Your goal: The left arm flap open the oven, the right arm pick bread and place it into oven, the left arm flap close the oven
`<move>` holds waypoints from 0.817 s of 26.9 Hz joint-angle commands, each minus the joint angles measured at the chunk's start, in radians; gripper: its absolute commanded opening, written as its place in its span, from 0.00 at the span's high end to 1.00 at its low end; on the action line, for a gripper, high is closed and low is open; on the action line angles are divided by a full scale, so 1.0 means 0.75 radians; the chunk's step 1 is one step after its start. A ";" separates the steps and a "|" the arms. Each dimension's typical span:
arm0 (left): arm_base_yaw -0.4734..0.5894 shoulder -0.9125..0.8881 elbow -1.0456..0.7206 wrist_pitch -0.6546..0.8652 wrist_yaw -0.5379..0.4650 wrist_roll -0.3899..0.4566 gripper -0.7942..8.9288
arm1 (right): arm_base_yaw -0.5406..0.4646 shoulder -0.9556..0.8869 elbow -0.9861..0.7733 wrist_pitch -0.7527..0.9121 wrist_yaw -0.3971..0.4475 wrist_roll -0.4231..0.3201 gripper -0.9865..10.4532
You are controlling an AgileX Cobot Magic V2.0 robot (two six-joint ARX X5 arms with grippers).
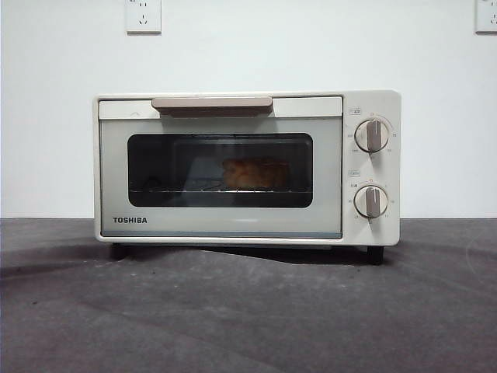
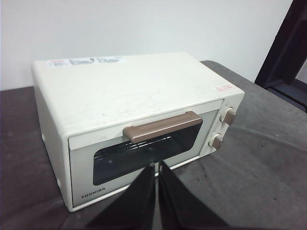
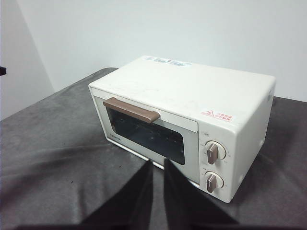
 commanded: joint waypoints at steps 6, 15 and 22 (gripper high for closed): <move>-0.004 -0.025 0.018 0.013 -0.001 0.026 0.90 | 0.011 0.003 0.009 0.014 0.010 -0.012 0.90; -0.008 -0.137 -0.050 0.062 -0.001 0.029 0.90 | 0.011 0.003 0.009 0.014 0.010 -0.012 0.90; 0.048 -0.507 -0.460 0.249 -0.003 0.035 0.90 | 0.011 0.003 0.009 0.014 0.010 -0.012 0.90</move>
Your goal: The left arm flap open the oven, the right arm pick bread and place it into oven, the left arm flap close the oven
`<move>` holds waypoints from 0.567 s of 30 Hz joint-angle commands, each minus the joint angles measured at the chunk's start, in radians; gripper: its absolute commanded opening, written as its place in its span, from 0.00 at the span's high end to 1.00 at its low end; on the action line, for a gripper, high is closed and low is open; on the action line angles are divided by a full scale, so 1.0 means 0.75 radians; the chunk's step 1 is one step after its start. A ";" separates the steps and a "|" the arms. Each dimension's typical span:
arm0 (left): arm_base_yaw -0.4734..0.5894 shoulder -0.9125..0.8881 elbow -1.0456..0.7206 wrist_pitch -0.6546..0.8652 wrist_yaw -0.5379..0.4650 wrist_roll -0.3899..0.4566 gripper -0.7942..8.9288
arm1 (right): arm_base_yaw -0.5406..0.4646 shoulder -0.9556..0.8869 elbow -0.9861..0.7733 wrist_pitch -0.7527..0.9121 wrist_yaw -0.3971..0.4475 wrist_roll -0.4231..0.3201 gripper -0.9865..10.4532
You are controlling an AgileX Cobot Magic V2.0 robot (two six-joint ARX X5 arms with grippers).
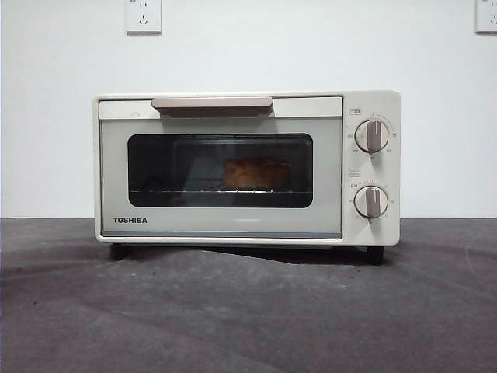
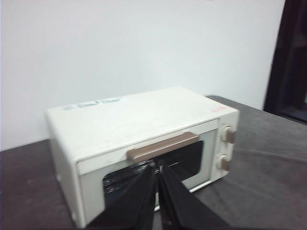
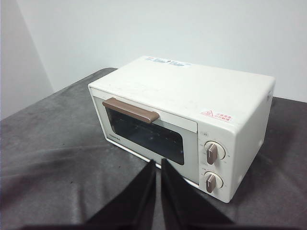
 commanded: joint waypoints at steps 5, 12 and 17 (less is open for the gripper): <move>0.072 -0.285 -0.429 0.014 -0.044 0.043 0.90 | 0.011 0.003 0.009 0.013 0.002 -0.011 0.90; 0.113 -0.393 -0.711 0.149 -0.448 -0.053 0.90 | 0.011 0.003 0.009 0.013 0.001 -0.011 0.90; 0.112 -0.393 -0.797 0.179 -0.736 -0.126 0.90 | 0.011 0.003 0.009 0.013 0.001 -0.011 0.90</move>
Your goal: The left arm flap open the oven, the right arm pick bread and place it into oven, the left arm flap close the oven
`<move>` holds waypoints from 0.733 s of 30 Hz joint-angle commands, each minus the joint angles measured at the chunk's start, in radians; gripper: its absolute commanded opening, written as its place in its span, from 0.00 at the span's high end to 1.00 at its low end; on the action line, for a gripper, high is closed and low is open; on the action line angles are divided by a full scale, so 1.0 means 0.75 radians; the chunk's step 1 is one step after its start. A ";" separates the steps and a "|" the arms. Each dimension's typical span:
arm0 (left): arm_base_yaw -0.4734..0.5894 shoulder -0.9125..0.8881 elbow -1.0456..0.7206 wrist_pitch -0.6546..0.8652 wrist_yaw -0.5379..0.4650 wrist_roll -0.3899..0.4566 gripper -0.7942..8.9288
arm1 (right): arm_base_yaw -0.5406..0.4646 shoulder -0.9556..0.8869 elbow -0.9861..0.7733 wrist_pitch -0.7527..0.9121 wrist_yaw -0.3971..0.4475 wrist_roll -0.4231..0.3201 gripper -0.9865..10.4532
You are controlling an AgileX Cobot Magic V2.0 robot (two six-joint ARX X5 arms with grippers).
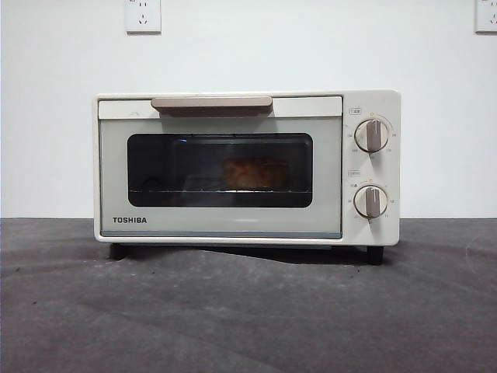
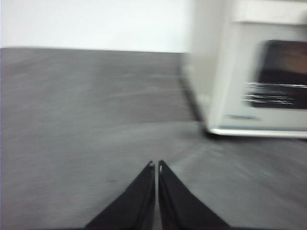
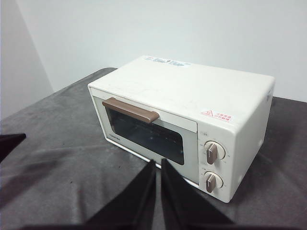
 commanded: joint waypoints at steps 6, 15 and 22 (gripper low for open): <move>0.004 -0.004 -0.027 -0.026 -0.120 -0.047 0.90 | 0.011 0.003 0.009 0.014 0.001 -0.011 0.90; 0.003 -0.004 -0.027 -0.025 -0.121 -0.046 0.90 | 0.011 0.003 0.009 0.014 0.001 -0.011 0.90; 0.004 -0.004 -0.027 -0.025 -0.121 -0.047 0.90 | 0.011 0.003 0.009 0.014 0.001 -0.011 0.90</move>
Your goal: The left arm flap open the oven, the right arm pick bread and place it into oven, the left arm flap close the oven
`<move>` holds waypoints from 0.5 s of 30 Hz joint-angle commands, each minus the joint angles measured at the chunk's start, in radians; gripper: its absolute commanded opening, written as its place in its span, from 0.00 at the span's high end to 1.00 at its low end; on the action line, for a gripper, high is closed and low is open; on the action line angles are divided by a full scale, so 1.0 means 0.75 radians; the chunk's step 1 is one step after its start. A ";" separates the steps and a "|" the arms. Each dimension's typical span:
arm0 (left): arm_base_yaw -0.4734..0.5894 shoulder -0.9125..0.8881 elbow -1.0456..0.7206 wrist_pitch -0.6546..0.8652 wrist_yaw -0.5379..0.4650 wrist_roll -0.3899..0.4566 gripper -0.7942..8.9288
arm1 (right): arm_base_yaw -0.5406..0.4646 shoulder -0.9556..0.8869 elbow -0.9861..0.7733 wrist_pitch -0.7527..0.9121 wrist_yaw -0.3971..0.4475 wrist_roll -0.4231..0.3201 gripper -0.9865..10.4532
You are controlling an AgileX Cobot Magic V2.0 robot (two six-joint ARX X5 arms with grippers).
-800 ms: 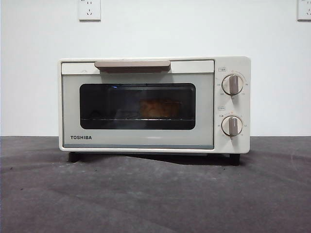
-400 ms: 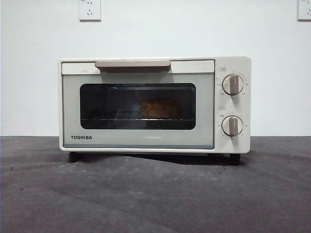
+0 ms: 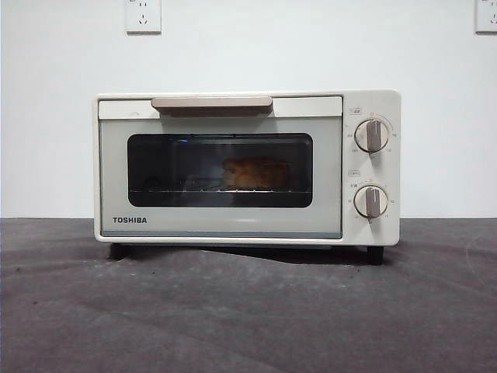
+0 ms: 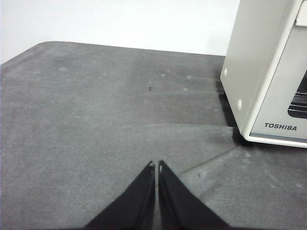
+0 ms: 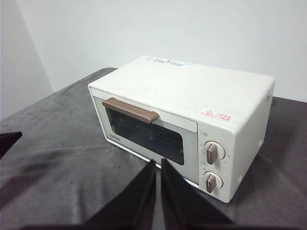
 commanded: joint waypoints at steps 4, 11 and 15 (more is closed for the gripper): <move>0.001 -0.002 -0.027 -0.006 -0.004 -0.013 0.90 | 0.011 0.003 0.009 0.014 0.001 -0.012 0.90; 0.002 -0.002 -0.027 -0.007 -0.004 -0.013 0.90 | -0.098 -0.052 -0.071 0.062 0.046 -0.018 0.90; 0.001 -0.002 -0.027 -0.006 -0.004 -0.013 0.90 | -0.377 -0.141 -0.307 0.255 -0.062 -0.023 0.90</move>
